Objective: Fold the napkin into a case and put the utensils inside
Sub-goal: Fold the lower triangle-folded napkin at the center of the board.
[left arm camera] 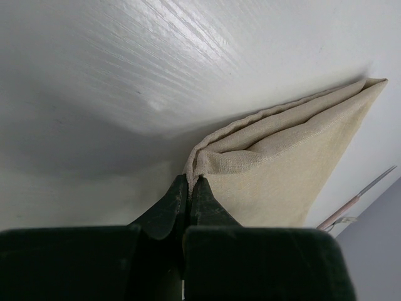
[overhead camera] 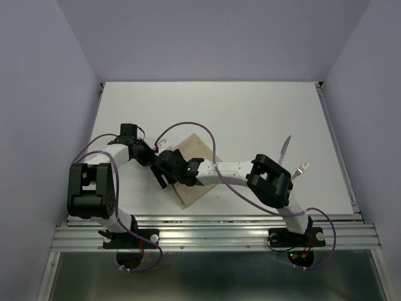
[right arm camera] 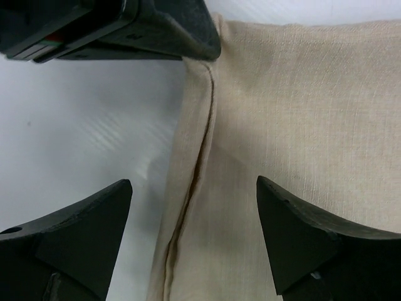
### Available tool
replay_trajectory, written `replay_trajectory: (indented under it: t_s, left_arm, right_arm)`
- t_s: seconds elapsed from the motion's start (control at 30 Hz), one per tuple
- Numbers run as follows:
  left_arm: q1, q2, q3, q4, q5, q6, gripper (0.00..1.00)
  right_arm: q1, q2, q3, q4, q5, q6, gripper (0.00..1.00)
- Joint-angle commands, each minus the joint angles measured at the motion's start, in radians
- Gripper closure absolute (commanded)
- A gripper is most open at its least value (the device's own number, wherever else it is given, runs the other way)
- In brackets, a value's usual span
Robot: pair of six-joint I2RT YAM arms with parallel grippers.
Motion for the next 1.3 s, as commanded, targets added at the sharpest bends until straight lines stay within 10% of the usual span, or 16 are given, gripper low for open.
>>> replay_trajectory:
  t_s: [0.0,0.57,0.97,1.17,1.27]
  left_arm:
    - [-0.004,-0.006,-0.009,0.007,0.0,-0.003,1.0]
    - [-0.004,0.014,-0.005,0.007,0.003,-0.001,1.0]
    - [-0.004,0.005,-0.009,0.0,0.002,0.003,1.0]
    - [-0.004,-0.009,-0.005,-0.008,0.002,0.011,1.0]
    - [-0.004,-0.023,-0.008,0.003,0.011,0.017,1.0]
  right_arm:
    - [0.028,0.05,0.092,0.02,0.168,-0.079,0.14]
    - [0.046,0.203,0.153,0.17,0.383,-0.285,0.25]
    - [0.046,0.237,0.101,0.336,0.463,-0.358,0.59]
    - [0.046,0.236,0.101,0.348,0.451,-0.374,0.99]
    - [0.046,0.217,0.092,0.348,0.433,-0.372,0.99]
